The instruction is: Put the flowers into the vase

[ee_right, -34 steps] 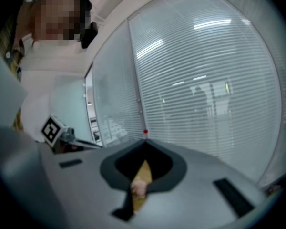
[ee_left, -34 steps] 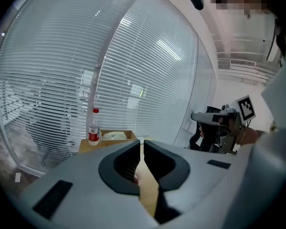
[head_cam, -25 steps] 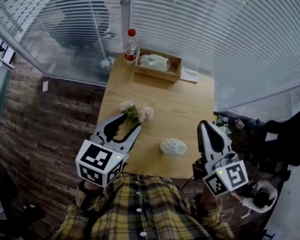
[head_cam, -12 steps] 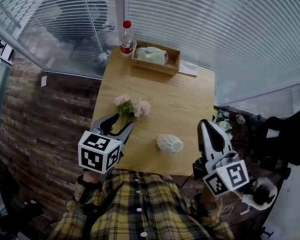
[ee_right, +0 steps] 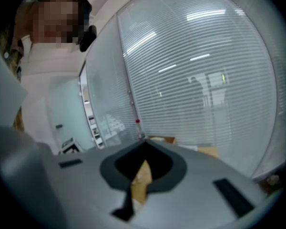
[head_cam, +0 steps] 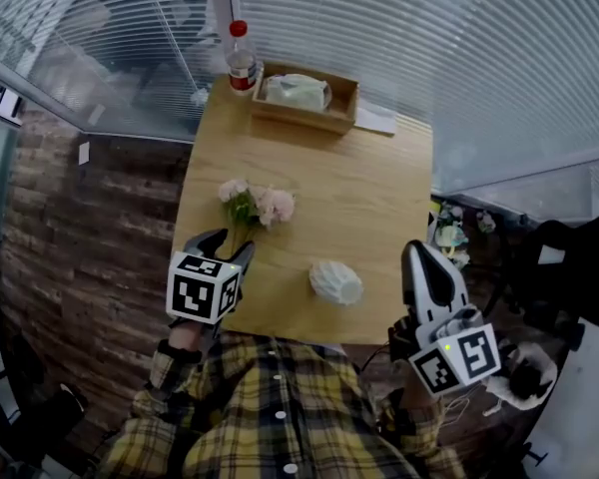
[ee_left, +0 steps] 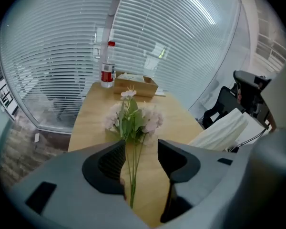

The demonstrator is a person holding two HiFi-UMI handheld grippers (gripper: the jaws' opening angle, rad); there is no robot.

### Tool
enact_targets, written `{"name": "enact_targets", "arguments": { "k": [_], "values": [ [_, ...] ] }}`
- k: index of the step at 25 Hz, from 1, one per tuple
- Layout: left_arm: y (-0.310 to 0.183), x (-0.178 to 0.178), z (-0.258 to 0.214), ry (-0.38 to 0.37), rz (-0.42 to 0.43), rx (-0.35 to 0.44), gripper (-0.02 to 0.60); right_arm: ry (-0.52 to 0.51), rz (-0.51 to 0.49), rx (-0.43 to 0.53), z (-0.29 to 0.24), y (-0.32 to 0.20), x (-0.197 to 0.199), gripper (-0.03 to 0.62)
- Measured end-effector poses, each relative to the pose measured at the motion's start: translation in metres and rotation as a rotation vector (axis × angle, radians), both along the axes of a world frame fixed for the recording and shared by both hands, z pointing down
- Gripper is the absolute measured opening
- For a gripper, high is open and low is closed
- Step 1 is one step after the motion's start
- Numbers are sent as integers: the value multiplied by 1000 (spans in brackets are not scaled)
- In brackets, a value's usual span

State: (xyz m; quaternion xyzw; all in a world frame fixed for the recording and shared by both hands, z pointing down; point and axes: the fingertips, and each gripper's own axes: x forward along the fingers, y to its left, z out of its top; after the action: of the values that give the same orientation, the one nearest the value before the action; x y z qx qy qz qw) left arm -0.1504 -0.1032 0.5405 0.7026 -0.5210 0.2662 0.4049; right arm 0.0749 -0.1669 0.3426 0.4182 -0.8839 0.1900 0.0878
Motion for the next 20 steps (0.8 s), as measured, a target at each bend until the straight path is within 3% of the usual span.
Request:
{"name": "enact_targets", "arguments": {
  "k": [12,20],
  "values": [
    [-4,-1,51,-40,-25,-90,204,6,19,-49,21,4,12,14],
    [-2,0,73,-87,5,-153,203,5,27,-79,31,2,18,14]
  ]
}}
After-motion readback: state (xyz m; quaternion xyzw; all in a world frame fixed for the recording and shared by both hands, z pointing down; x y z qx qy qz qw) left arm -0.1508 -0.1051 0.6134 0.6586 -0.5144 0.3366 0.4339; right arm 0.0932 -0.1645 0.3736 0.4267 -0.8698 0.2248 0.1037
